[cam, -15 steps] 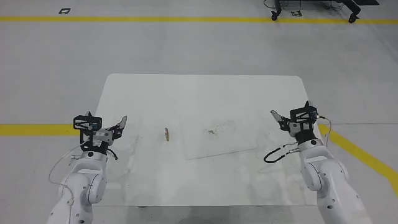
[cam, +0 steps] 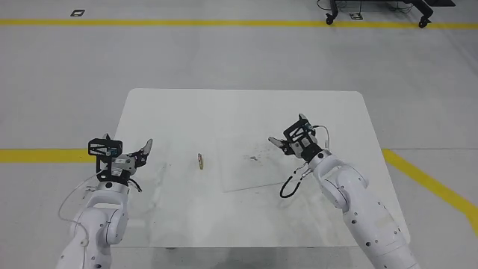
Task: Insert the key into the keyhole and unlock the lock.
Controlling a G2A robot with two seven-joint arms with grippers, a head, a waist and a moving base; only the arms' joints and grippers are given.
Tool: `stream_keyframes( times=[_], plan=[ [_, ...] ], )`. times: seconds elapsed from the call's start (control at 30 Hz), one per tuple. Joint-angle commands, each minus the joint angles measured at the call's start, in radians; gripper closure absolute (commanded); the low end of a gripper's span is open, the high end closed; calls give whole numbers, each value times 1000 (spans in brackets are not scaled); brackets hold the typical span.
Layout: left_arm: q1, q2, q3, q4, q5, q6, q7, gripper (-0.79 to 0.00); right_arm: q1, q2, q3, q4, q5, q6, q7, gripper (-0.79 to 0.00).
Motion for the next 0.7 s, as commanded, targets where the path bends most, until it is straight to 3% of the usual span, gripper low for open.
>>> stream_keyframes(
  times=[0.0,0.17,0.27,0.4,0.53,0.67],
  plan=[
    [0,0,0,0,0,0,0,-785,0,0,0,0,0,0,0,-785],
    [0,0,0,0,0,0,0,-785,-1,0,4,13,-4,13,13,-785],
    [0,0,0,0,0,0,0,-785,44,-10,-26,59,-41,110,148,-785],
    [0,0,0,0,0,0,0,-785,75,-13,-67,85,1,-47,112,-785],
    [0,0,0,0,0,0,0,-785,113,-1,-68,133,82,-373,59,-785],
    [0,0,0,0,0,0,0,-785,145,6,-74,169,71,-512,47,-785]
  ],
)
